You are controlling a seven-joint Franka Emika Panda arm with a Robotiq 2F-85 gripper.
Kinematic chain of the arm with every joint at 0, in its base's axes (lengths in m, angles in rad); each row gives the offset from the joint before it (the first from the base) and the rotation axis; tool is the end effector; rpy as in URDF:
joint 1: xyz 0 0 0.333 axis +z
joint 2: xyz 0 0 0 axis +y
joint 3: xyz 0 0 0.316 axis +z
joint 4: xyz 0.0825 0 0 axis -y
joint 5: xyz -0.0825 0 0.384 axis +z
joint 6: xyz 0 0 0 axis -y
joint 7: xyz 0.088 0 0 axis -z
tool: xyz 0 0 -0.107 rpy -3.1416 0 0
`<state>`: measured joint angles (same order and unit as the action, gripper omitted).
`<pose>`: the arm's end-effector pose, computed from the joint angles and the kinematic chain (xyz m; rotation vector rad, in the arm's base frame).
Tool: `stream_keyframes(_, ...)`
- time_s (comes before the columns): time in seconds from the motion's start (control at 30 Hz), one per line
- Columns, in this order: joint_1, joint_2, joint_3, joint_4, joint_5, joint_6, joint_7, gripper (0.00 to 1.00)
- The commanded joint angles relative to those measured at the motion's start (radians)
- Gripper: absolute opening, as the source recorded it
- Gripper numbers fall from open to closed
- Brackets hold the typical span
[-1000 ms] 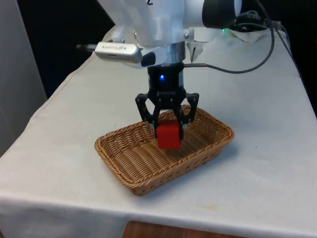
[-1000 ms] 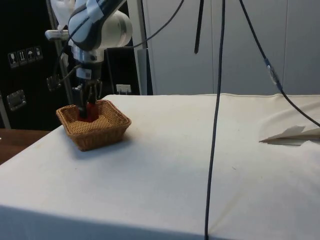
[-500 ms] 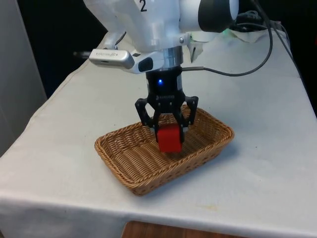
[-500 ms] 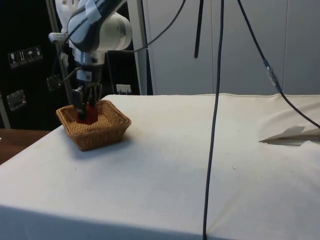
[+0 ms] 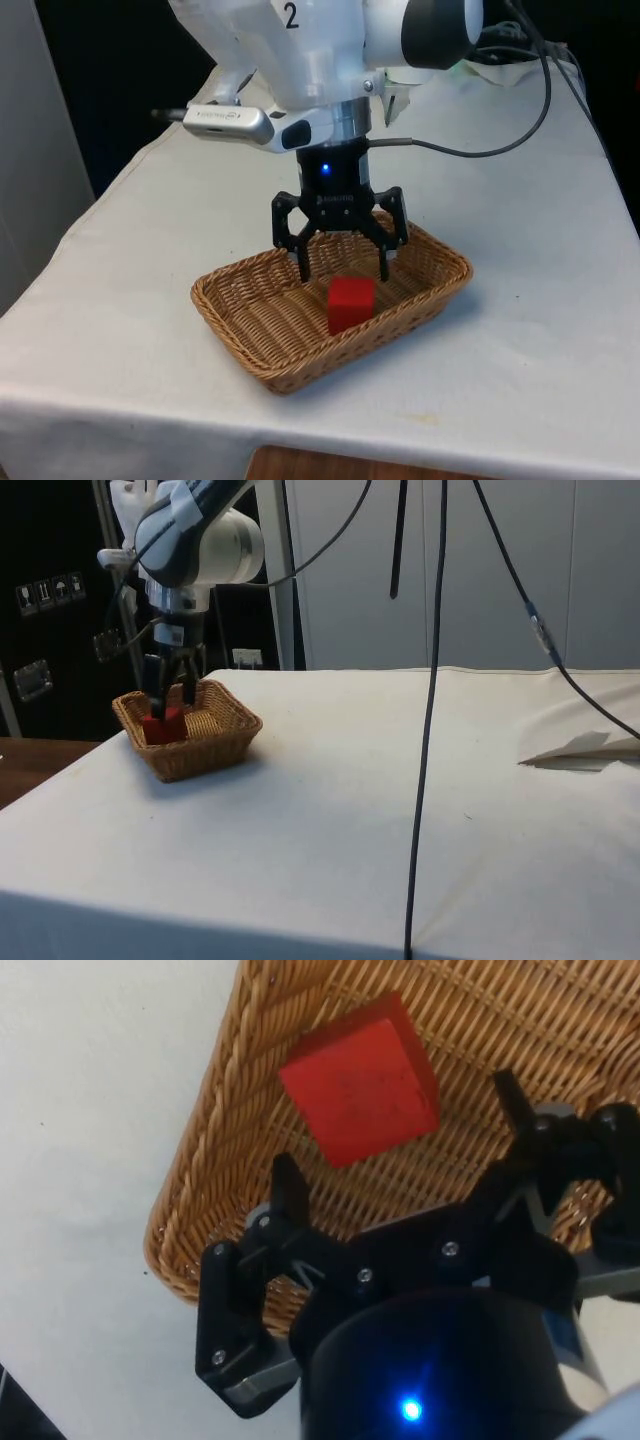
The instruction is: Pick up the cube and place it into the basket.
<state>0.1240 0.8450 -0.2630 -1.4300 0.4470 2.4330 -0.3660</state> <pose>0.7411 -0.0607 0.2186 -3.0414 -0.0277 -0.3400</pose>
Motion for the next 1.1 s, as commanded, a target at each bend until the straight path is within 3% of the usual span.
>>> stream_keyframes(0.0, 0.001, 0.0, 0.0, 0.0, 0.0, 0.0, 0.0, 1.0)
stream_keyframes(0.3, 0.003, -0.026, -0.005, -0.02, -0.001, -0.003, -0.004, 1.0)
stream_keyframes(0.33, 0.001, -0.006, -0.003, -0.001, 0.0, -0.002, 0.0, 1.0)
stream_keyframes(0.57, 0.005, -0.093, -0.011, -0.081, 0.001, -0.011, -0.022, 1.0)
stream_keyframes(0.6, 0.003, -0.08, -0.01, -0.062, 0.0, -0.02, -0.018, 1.0)
stream_keyframes(0.67, 0.005, -0.125, -0.011, -0.114, 0.002, -0.009, -0.032, 1.0)
stream_keyframes(0.87, 0.002, -0.187, -0.008, -0.182, 0.007, -0.005, -0.052, 1.0)
stream_keyframes(0.9, 0.003, -0.176, -0.011, -0.168, 0.0, -0.017, -0.045, 1.0)
stream_keyframes(1.07, 0.001, -0.243, -0.008, -0.25, 0.01, 0.001, -0.07, 1.0)
